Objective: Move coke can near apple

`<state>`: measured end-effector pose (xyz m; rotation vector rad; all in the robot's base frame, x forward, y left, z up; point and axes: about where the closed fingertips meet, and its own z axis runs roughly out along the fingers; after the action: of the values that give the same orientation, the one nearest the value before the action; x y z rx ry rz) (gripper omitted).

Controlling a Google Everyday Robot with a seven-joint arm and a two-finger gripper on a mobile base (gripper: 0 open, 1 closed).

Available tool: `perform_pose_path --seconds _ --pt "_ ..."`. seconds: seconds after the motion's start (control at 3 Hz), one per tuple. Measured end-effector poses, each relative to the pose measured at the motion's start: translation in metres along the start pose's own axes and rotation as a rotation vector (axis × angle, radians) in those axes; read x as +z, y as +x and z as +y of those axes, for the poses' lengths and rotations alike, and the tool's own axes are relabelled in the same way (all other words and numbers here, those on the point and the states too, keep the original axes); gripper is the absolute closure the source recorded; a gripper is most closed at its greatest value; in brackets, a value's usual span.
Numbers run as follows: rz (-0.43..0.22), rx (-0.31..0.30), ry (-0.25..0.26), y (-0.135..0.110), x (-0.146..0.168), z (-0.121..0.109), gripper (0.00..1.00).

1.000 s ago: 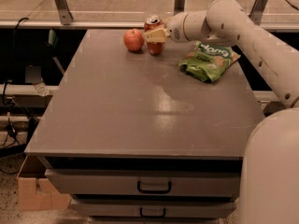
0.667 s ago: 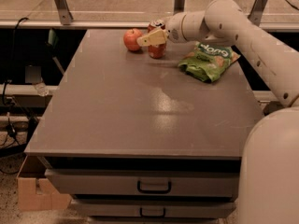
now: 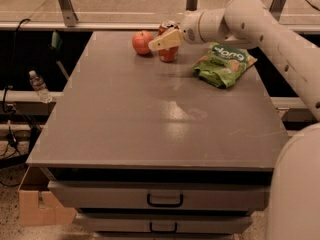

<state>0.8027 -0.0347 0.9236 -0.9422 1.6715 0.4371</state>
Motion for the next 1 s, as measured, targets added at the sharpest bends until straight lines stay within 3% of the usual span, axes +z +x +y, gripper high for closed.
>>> perform_pose_path --seconds 0.33,0.67,1.0 --pt "-0.009 -0.062 0.013 -0.018 -0.053 0.015 0.0" --pt "-0.006 -0.154 0.047 -0.043 -0.142 0.04 0.0" --pt "-0.011 -0.25 0.05 -0.073 -0.233 0.077 0.0"
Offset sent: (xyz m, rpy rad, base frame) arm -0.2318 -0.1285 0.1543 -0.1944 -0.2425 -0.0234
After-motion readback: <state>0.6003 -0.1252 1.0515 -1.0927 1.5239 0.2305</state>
